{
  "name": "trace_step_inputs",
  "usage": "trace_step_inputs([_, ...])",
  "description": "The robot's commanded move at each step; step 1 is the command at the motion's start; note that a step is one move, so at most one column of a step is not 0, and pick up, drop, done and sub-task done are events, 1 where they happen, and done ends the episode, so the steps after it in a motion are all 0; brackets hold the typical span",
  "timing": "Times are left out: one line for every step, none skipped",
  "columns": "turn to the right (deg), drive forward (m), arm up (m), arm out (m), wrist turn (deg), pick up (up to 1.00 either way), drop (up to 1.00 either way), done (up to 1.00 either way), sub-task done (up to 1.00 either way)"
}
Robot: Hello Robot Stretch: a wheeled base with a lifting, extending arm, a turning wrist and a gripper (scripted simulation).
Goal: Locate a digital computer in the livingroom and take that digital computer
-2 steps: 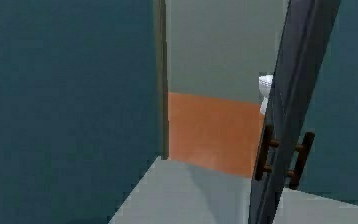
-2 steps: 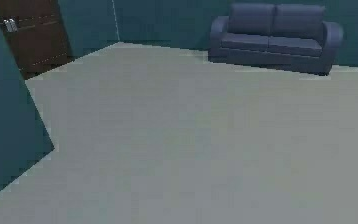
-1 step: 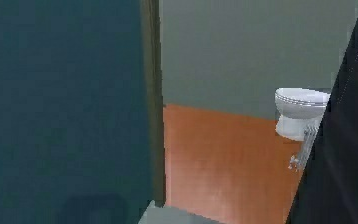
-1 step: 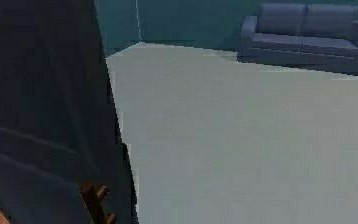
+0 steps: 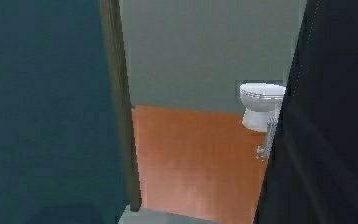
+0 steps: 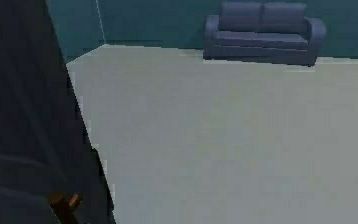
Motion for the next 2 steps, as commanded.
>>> trace_step_inputs([0.0, 1.00, 0.00, 0.00, 0.0, 0.00, 0.00, 0.00, 0.00])
trace_step_inputs([3.0, 0.00, 0.00, 0.00, 0.0, 0.00, 0.00, 0.00, 0.00])
